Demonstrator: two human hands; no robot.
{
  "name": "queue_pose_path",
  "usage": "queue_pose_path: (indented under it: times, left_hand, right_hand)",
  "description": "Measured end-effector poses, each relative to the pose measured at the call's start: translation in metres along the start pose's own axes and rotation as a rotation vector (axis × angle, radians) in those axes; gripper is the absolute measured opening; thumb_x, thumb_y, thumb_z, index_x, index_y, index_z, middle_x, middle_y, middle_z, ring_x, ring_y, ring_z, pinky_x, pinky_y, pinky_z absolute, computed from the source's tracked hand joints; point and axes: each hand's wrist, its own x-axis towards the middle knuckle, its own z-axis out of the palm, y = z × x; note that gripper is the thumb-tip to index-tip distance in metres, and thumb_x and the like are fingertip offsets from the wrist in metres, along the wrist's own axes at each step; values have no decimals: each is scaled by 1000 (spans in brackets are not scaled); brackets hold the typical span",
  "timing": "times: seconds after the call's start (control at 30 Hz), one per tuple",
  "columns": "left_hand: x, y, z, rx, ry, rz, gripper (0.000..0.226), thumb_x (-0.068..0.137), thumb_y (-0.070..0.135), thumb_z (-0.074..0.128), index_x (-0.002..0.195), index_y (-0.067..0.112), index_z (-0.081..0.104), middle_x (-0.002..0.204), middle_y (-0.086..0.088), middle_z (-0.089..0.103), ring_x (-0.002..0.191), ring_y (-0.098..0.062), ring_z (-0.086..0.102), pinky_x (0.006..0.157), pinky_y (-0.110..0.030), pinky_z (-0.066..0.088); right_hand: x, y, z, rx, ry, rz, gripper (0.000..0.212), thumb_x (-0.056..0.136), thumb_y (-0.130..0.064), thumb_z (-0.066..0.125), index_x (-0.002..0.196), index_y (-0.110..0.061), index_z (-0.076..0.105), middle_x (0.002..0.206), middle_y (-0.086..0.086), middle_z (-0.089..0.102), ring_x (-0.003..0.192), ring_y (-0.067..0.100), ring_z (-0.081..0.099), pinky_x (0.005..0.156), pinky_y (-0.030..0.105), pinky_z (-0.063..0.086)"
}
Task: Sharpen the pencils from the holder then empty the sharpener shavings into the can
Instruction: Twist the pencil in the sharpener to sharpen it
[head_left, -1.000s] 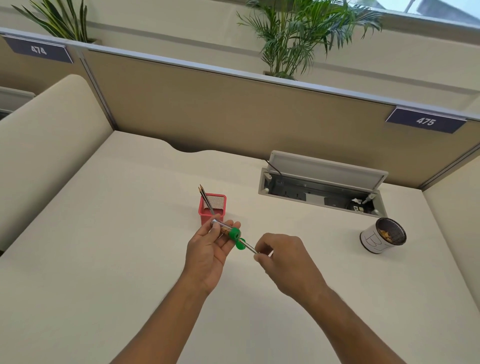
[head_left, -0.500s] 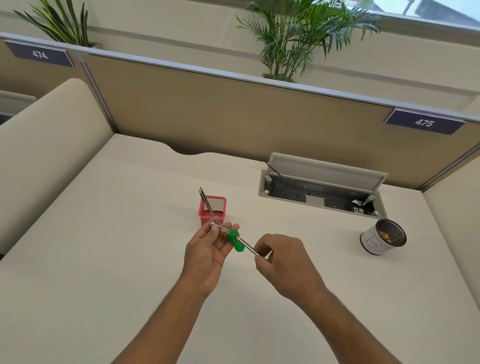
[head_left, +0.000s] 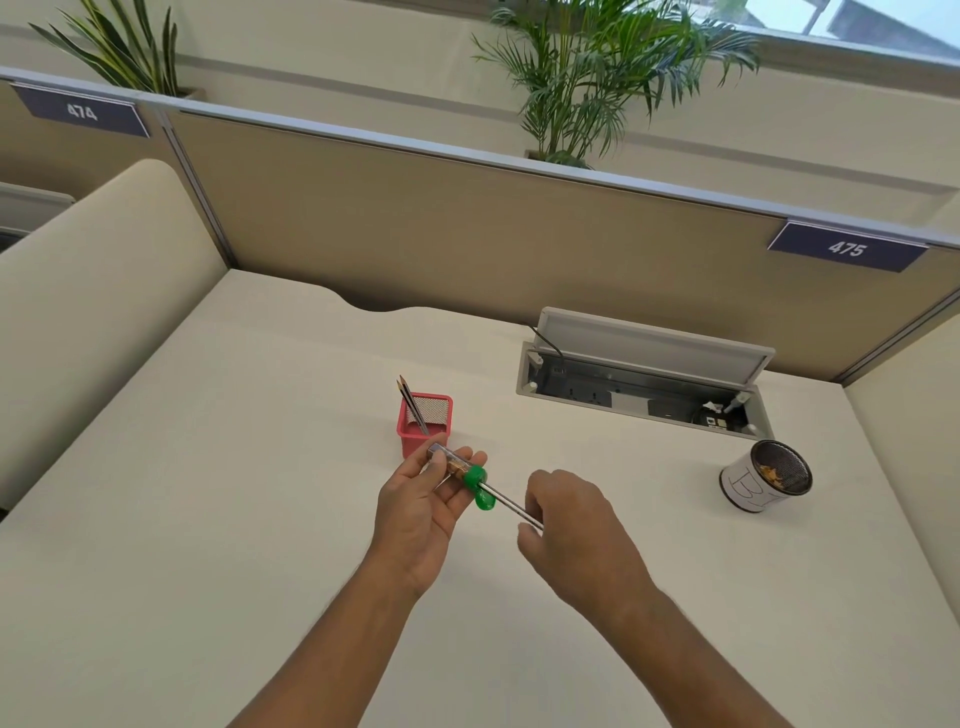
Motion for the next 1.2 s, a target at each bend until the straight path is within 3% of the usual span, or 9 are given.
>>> queue_pose_path:
  times: [0.1,0.2,0.4,0.5,0.57,0.7,0.8,1.0,1.2]
  left_hand:
    - [0,1,1,-9,6,7,31,111,6,50,140,3,60,125,-27,75,114,-43,76,110,-58,53]
    - [1,0,1,-19,19,24,32,111,7,50,142,3,59,128,-27,74,114,-43,77,111,-59,53]
    - [-2,2,6,-41,34,67,34,112,8,49,144,4,58,128,-24,75,111,-39,78,94,-45,65]
    - [-3,3,6,-48,26,75,34,112,7,48,144,4,58,125,-23,77,111,-39,78,94,-46,65]
    - [-2,4,5,-31,21,72,33,112,6,47,144,4,58,125,-24,76,112,-40,78,100,-50,62]
    - [0,5,2,-12,18,58,34,113,6,45,145,4,57,132,-28,72,113,-39,77,102,-50,62]
    - [1,5,1,-12,11,62,34,113,6,46,145,4,57,125,-23,77,113,-39,78,103,-52,61]
    - [-4,6,4,-29,10,84,32,112,5,47,142,0,58,127,-27,74,111,-40,78,97,-48,64]
    - [-5,4,5,-37,6,94,32,112,5,46,142,-2,58,132,-32,70,112,-41,77,93,-44,66]
  right_hand:
    - [-3,2,5,-185,80,-68,20,100,-29,61,85,-23,49,77,-6,46,62,20,49,54,30,40]
    - [-6,3,11,-322,142,-169,26,85,-22,80,74,-23,56,65,-5,46,46,20,42,39,28,31]
    - [-1,7,18,-381,201,-250,28,76,-9,83,71,-19,58,62,-3,47,48,19,36,42,29,22]
    - [2,6,23,-249,189,-168,20,94,-26,71,77,-21,62,64,-3,56,49,20,41,42,33,33]
    - [8,6,23,71,32,4,31,104,-35,54,81,-17,63,69,0,66,59,23,54,55,45,50]
    - [9,4,23,341,-39,121,25,98,-41,65,87,-19,62,73,-1,70,62,17,59,58,43,53]
    - [4,4,25,142,22,36,32,88,-39,76,87,-22,50,79,-5,57,69,18,54,56,27,42]
    - [-1,13,27,-319,307,-276,25,85,-16,80,73,-20,58,66,-3,46,52,19,39,39,30,29]
    - [-2,12,28,-316,271,-233,23,91,-24,75,73,-20,61,63,-4,52,52,19,39,44,31,29]
